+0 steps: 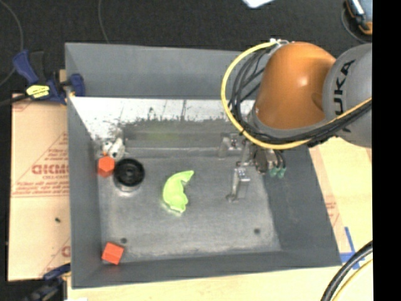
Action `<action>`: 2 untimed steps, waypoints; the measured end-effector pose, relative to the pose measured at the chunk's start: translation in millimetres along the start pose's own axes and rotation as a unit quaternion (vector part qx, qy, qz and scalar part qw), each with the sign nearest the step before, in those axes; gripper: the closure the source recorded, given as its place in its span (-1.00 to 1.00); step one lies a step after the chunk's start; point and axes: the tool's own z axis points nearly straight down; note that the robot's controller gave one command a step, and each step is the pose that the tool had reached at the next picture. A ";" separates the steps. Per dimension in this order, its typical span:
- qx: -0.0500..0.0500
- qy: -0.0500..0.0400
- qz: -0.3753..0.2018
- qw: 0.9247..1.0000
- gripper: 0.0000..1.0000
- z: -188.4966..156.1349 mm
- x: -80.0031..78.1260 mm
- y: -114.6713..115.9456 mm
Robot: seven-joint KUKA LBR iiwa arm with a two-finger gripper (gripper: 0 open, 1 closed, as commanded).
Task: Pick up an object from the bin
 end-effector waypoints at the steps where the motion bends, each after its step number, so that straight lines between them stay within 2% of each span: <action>1: 0.000 -0.004 0.000 1.000 -1.00 -4.6 -1.5 0.1; 2: -0.001 -0.001 0.018 1.000 -1.00 99.3 -1.6 43.8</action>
Offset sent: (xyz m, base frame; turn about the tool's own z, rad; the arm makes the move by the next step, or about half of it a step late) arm -0.0001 0.0435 -0.0981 0.0389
